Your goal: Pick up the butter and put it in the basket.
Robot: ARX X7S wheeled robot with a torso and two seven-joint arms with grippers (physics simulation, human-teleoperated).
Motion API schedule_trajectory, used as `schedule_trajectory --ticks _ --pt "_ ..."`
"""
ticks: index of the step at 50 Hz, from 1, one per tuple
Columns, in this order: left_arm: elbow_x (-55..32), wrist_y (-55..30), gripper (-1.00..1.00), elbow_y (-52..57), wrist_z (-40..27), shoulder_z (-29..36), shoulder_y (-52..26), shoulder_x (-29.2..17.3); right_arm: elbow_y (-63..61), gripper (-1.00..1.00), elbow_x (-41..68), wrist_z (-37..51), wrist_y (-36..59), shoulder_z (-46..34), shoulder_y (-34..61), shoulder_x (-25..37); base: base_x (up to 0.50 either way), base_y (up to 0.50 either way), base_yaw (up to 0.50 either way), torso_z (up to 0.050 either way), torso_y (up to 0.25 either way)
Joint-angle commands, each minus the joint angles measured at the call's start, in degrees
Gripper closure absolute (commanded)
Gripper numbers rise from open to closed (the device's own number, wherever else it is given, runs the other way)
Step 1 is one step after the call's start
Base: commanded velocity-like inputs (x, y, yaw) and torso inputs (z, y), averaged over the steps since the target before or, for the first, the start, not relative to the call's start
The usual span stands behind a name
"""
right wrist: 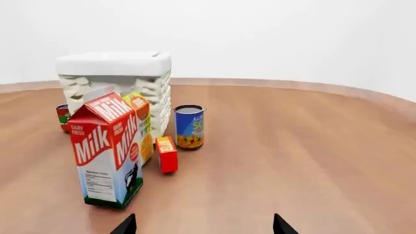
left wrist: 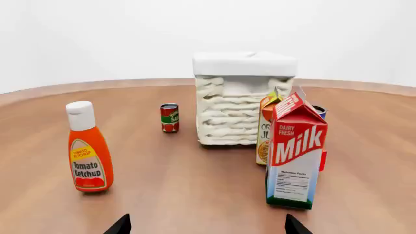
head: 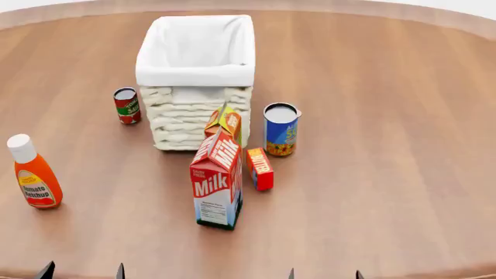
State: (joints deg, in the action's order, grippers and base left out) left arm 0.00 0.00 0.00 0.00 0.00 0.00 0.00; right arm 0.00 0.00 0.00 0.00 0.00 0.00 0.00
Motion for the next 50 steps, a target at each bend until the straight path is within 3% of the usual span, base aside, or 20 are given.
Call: schedule_trajectory --ticks 1,10,50 --pt "-0.77 -0.19 -1.00 0.17 -0.93 0.93 -0.02 -0.78 -0.19 -1.00 0.81 0.97 0.13 -0.97 -0.05 0.81 0.00 0.00 0.00 0.000 0.000" --pt "-3.23 -2.99 -1.00 0.53 -2.38 2.37 -0.67 -2.42 -0.39 -1.00 0.31 3.31 1.21 -3.78 0.30 2.62 0.00 0.00 0.03 0.000 0.000" --pt "-6.05 -1.22 -1.00 0.11 -5.60 6.19 -0.78 -5.64 -1.73 -1.00 0.86 6.81 3.75 -8.48 0.98 5.94 0.00 0.00 0.50 0.000 0.000"
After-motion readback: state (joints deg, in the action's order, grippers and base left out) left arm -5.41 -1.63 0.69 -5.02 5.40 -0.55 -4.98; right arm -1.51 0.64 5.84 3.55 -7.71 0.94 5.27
